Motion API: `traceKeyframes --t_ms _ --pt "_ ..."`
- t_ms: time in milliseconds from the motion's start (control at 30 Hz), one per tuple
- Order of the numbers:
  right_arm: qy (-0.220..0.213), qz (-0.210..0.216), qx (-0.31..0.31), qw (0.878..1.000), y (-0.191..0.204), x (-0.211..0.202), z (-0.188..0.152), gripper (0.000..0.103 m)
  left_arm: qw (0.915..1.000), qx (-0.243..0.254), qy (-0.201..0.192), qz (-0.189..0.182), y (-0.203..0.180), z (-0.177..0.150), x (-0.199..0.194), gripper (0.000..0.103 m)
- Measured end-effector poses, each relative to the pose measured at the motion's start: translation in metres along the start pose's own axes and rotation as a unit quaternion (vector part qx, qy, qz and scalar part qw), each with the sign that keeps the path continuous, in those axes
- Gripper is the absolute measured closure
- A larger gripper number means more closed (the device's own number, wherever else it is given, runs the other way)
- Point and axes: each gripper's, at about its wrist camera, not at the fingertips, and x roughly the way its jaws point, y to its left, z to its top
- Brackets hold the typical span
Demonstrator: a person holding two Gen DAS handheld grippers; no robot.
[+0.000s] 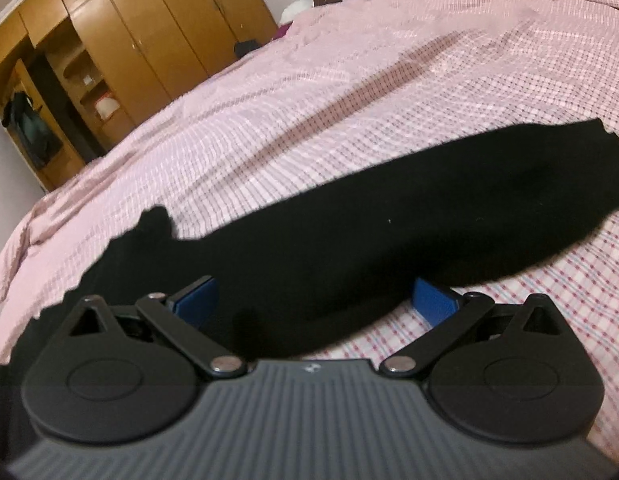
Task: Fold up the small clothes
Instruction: 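Lower the right gripper onto a cardigan sleeve and close on it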
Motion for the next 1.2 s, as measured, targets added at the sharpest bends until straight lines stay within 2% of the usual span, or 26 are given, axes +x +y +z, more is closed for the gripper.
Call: traceKeyframes --t_ms 133,367,567,600,767,833,867,967,1067,1200 --pt "-0.027 0.034 0.009 0.999 -0.005 0.007 0.003 0.0 1.0 -0.002 -0.001 -0.005 0.002 -0.002 0.005 0.0" --pt "-0.031 0.097 0.066 0.993 -0.019 0.015 0.017 0.0 0.9999 0.004 -0.008 0.01 -0.004 -0.007 0.007 0.0" --pt "-0.028 0.1 0.066 0.992 -0.02 0.021 0.02 0.006 0.9998 0.0 -0.015 0.01 -0.004 -0.009 0.008 0.0" --pt "-0.028 0.1 0.062 0.993 -0.019 0.022 0.019 0.009 0.9998 0.0 -0.015 0.011 -0.005 -0.01 0.007 0.0" --pt "-0.026 0.098 0.067 0.993 -0.024 0.029 0.022 0.04 0.9998 0.002 -0.017 0.012 -0.005 -0.011 0.006 0.0" --pt "-0.017 0.079 0.071 0.994 -0.028 0.031 0.026 0.082 0.9998 0.002 -0.017 0.013 -0.005 -0.011 0.005 0.0" --pt "-0.014 0.07 0.074 0.995 -0.031 0.032 0.028 0.089 0.9998 0.003 -0.016 0.013 -0.006 -0.01 0.005 0.0" --pt "-0.03 0.066 0.082 0.994 -0.045 0.023 0.035 0.091 0.9998 0.006 -0.016 0.014 -0.006 -0.009 0.005 0.0" --pt "-0.068 0.04 0.067 0.995 -0.056 0.008 0.041 0.092 0.9997 0.007 -0.019 0.015 -0.007 -0.01 0.004 0.0" --pt "-0.081 0.0 0.066 0.995 -0.078 0.0 0.047 0.092 0.9995 0.009 -0.024 0.019 -0.008 -0.011 0.003 0.0"
